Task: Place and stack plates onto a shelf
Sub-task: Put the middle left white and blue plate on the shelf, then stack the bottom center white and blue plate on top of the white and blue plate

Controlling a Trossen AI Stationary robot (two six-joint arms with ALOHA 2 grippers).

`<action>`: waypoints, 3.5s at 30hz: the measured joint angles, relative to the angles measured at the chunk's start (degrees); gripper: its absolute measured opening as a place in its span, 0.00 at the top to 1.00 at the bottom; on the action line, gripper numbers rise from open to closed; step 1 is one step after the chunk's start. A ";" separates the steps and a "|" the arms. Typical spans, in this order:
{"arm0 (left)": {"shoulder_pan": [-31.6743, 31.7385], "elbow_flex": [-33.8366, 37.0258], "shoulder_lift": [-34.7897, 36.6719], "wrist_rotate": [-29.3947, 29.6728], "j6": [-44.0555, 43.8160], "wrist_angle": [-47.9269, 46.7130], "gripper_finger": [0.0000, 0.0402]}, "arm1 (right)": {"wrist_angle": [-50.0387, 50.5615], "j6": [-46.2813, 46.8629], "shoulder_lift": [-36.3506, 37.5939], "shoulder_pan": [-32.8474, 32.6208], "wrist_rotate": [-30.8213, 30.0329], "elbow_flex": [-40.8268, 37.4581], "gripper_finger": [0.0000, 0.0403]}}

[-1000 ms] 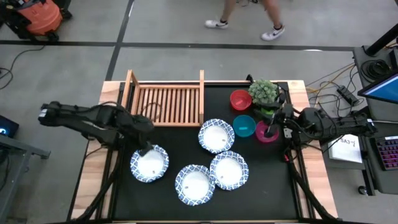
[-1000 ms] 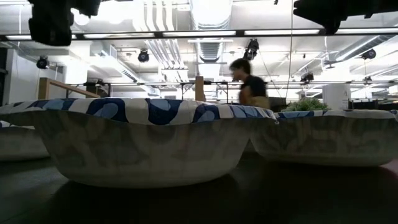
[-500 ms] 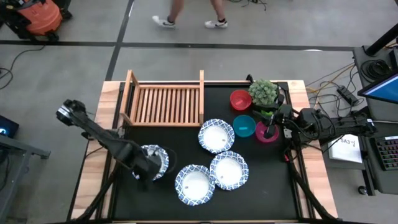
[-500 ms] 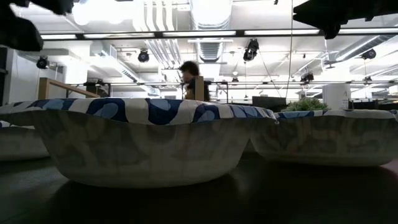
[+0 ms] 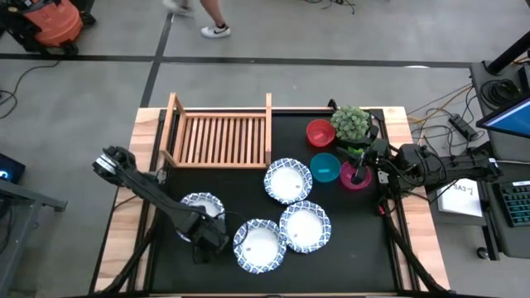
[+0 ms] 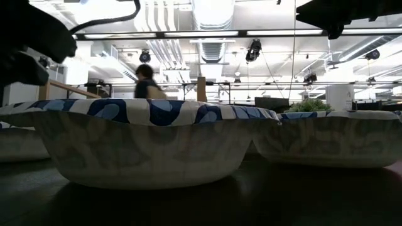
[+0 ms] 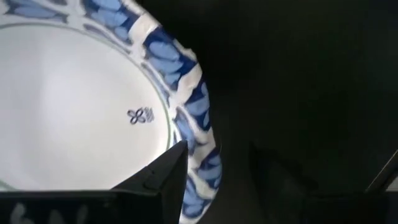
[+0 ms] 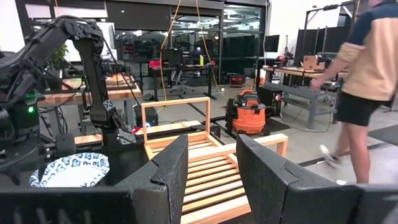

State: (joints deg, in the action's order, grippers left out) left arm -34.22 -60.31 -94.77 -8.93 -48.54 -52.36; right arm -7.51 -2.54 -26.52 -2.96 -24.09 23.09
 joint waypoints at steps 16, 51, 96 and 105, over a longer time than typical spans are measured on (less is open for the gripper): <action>-2.06 2.99 -0.72 2.34 -4.96 9.33 0.94 | -0.02 -0.05 0.00 0.00 0.00 0.00 0.69; 17.41 -13.17 8.11 37.15 34.73 -28.60 1.00 | -0.02 -0.03 0.02 0.00 0.00 0.00 0.69; 64.04 7.85 8.37 31.82 49.85 0.65 0.59 | 0.00 -0.38 0.02 0.00 0.00 0.00 0.69; 62.16 7.85 16.33 26.12 45.29 -2.92 0.50 | 0.00 -0.40 0.02 0.00 0.00 0.00 0.69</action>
State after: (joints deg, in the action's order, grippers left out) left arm 27.94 -52.47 -78.44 17.19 -3.25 -55.27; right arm -7.51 -2.94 -26.50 -2.96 -24.10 23.09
